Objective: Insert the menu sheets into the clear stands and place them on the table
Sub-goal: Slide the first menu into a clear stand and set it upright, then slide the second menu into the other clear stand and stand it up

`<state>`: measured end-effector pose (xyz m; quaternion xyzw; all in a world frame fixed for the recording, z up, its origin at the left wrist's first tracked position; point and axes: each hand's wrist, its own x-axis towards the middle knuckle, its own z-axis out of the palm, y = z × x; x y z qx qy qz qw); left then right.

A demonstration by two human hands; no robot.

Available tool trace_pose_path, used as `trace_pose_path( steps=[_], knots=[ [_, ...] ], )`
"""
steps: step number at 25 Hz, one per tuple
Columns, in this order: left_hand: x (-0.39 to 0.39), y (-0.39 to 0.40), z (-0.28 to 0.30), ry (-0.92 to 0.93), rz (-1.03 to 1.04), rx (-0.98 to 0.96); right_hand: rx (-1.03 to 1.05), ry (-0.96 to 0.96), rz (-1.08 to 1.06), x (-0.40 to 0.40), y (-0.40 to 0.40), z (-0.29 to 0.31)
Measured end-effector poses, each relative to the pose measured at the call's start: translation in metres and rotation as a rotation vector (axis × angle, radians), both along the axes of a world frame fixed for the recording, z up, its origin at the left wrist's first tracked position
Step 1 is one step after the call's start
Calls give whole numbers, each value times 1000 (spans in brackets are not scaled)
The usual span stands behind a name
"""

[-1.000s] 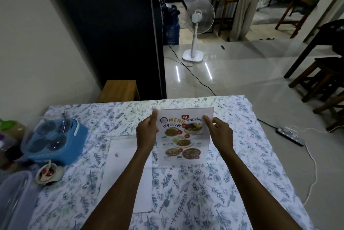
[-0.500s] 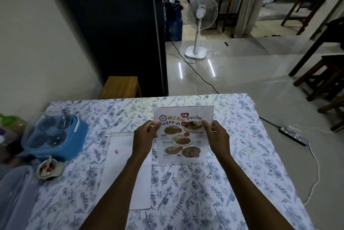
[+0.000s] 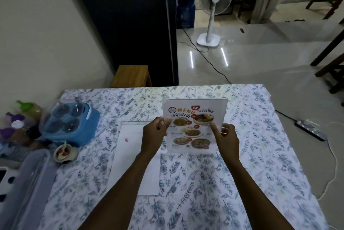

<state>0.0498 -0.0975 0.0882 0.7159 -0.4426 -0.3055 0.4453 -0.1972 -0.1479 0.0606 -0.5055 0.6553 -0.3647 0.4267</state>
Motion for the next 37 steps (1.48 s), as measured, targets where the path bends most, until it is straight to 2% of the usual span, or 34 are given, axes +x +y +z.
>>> trace_pose_path(
  steps=[7,11,17,24,28,30,34,37],
  knots=[
    [24,29,-8,-67,-53,15,128,209,-154,8,47,-49],
    [53,55,-17,-60,-89,41,174,227,-191,26,75,-52],
    [130,112,-44,-52,-139,106,170,215,-169,103,136,-60],
    [206,167,-81,5,-86,259,182,245,-113,179,184,-66],
    [209,193,-99,-14,-92,420,218,250,-56,197,200,-72],
    [209,200,-104,33,-83,472,226,245,-48,203,205,-74],
    [205,204,-111,185,-10,472,269,253,-35,211,213,-74],
    [200,205,-105,212,81,440,297,133,-57,207,215,-67]
  ],
)
